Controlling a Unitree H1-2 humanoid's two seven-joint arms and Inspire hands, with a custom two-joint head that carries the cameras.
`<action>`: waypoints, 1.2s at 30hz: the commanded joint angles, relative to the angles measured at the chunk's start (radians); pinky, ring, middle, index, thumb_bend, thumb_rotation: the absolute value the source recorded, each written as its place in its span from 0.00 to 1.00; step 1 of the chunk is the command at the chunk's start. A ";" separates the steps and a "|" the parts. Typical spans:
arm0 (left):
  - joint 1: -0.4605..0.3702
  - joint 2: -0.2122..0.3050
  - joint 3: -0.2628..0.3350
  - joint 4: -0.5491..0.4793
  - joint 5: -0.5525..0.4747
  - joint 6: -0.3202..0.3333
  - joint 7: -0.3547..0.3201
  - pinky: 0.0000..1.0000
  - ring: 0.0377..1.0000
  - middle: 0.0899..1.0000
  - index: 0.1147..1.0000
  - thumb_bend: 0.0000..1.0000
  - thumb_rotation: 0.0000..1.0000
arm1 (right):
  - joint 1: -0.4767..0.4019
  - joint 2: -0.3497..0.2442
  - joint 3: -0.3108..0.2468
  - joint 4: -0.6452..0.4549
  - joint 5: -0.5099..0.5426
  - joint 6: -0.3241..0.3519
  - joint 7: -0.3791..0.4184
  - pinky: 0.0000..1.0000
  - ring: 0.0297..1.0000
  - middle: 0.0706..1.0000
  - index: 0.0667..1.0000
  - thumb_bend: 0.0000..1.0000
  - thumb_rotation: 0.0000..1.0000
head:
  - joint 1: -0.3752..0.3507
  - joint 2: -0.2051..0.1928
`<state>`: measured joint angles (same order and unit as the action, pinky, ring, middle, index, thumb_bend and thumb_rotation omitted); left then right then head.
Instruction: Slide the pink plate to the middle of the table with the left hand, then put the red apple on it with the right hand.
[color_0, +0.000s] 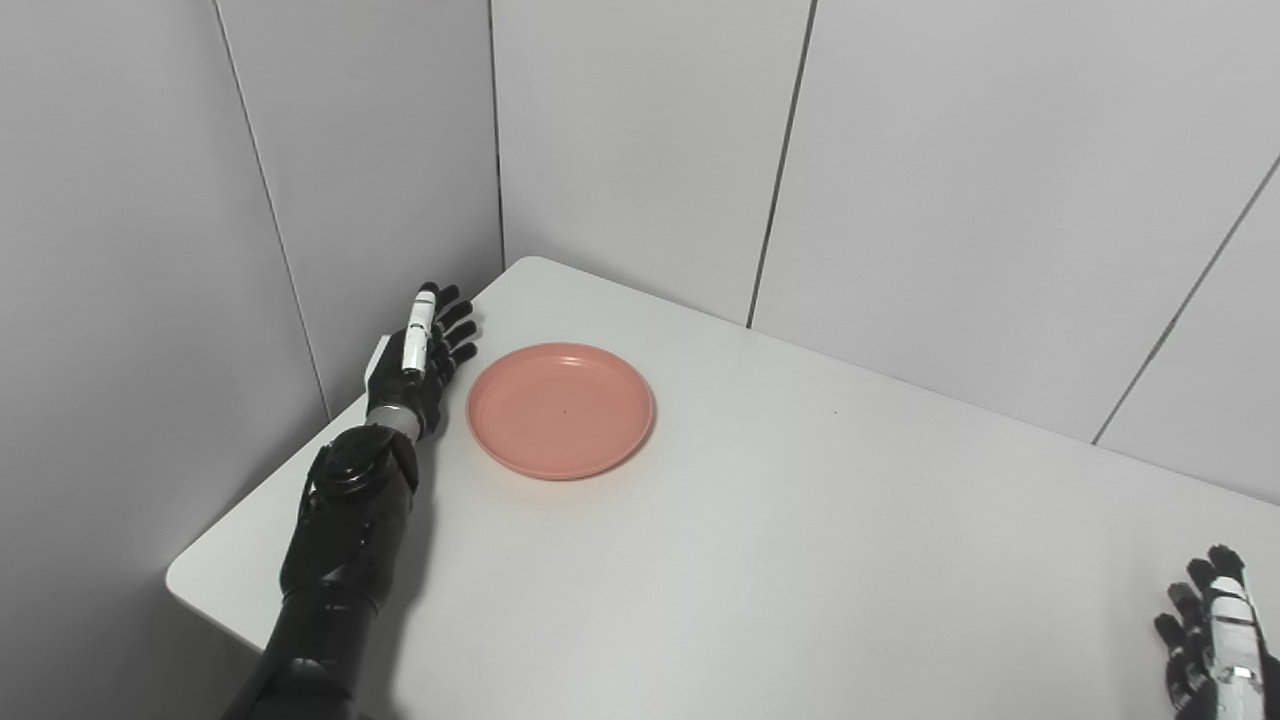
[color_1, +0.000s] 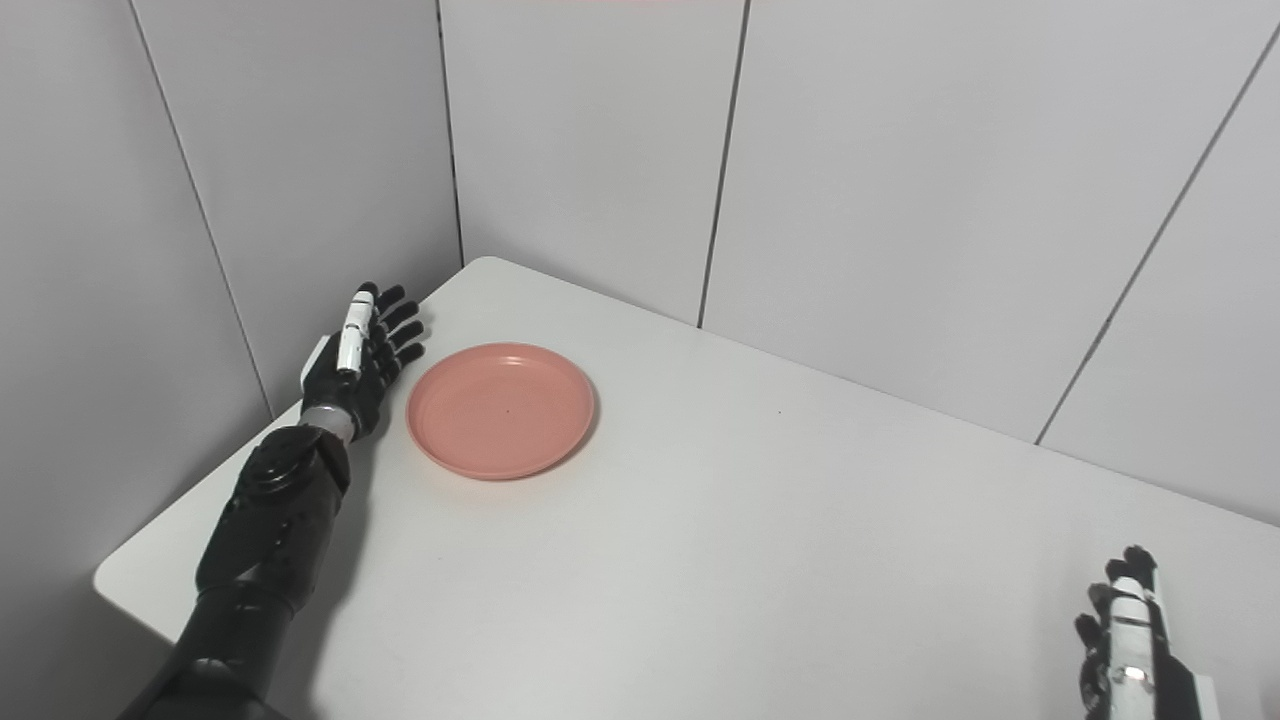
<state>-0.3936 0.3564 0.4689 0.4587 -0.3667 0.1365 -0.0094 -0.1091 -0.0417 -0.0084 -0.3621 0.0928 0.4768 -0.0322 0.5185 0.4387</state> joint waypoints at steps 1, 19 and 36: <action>-0.035 0.026 -0.002 0.006 -0.008 -0.041 -0.017 0.88 0.89 0.88 0.85 0.36 1.00 | -0.029 -0.008 0.003 -0.036 -0.001 -0.007 -0.007 1.00 1.00 1.00 1.00 0.03 1.00 | -0.001 0.000; -0.034 0.011 -0.028 0.046 -0.008 -0.064 -0.043 0.89 0.89 0.87 0.85 0.38 1.00 | -0.029 -0.013 0.012 -0.040 0.018 -0.007 -0.024 1.00 1.00 1.00 1.00 0.02 1.00 | -0.007 0.008; -0.023 -0.051 -0.088 -0.064 -0.004 0.038 -0.020 0.91 0.91 0.90 0.88 0.31 1.00 | -0.031 -0.013 0.023 -0.046 0.024 -0.008 -0.041 1.00 1.00 1.00 1.00 0.02 1.00 | -0.018 0.017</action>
<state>-0.3967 0.3059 0.3960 0.4205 -0.3659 0.1525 -0.0231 -0.1091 -0.0534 0.0150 -0.3669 0.1075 0.4777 -0.0598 0.5016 0.4556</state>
